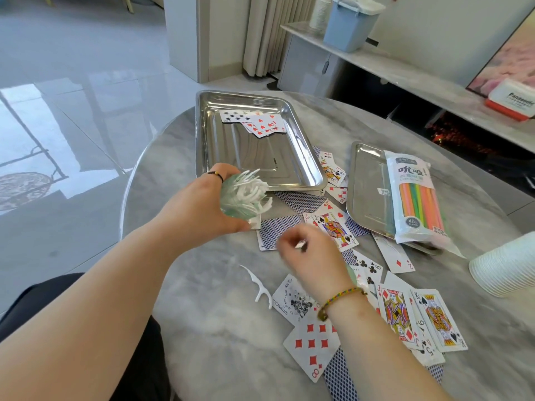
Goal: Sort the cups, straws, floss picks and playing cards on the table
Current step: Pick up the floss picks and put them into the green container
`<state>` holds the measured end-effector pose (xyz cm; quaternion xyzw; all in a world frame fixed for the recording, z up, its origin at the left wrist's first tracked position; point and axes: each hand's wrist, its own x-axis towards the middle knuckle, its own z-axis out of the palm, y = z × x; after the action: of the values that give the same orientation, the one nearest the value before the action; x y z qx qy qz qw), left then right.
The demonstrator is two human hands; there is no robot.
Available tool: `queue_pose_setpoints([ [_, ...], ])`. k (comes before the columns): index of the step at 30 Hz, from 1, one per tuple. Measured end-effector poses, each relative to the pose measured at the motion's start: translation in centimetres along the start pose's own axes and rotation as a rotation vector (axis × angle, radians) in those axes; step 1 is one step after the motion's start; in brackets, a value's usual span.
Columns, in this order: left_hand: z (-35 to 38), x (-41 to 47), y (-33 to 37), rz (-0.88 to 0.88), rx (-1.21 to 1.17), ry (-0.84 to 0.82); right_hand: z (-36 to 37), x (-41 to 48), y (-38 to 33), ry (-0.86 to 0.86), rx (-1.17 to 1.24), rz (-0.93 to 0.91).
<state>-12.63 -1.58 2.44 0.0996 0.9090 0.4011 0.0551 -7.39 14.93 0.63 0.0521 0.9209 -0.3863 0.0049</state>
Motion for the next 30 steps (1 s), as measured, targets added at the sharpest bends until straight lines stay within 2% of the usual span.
queue_pose_setpoints([
  [2,0.0,0.0,0.0,-0.005,0.000,0.012,1.4,-0.8,1.0,-0.209,-0.255,0.072],
  [4,0.0,0.0,0.0,-0.005,0.010,0.012,2.9,-1.3,1.1,-0.325,-0.454,0.069],
  [6,0.0,-0.1,0.0,-0.008,0.014,0.008,3.7,-1.5,0.6,-0.350,-0.558,0.080],
  [11,0.0,0.0,0.1,-0.016,0.010,0.002,4.2,-1.1,0.1,-0.397,-0.643,0.059],
  [15,0.1,0.0,0.2,-0.009,0.009,-0.009,4.1,-1.4,0.1,-0.340,-0.633,0.022],
  [18,0.1,0.0,0.1,-0.004,0.011,-0.006,3.1,-1.4,0.3,-0.241,-0.482,0.023],
  [21,0.3,0.0,0.1,0.002,0.017,-0.017,1.6,-1.3,0.9,-0.154,-0.230,0.033],
  [26,0.6,-0.1,0.3,0.011,0.034,-0.056,-2.3,-1.2,-0.8,0.081,0.506,-0.047],
  [28,0.7,-0.3,0.6,0.029,0.044,-0.078,-3.0,-1.0,-1.7,0.111,0.561,-0.109],
  [30,0.8,-0.4,0.8,0.053,0.039,-0.093,-3.0,-0.6,-2.3,0.093,0.474,-0.152],
])
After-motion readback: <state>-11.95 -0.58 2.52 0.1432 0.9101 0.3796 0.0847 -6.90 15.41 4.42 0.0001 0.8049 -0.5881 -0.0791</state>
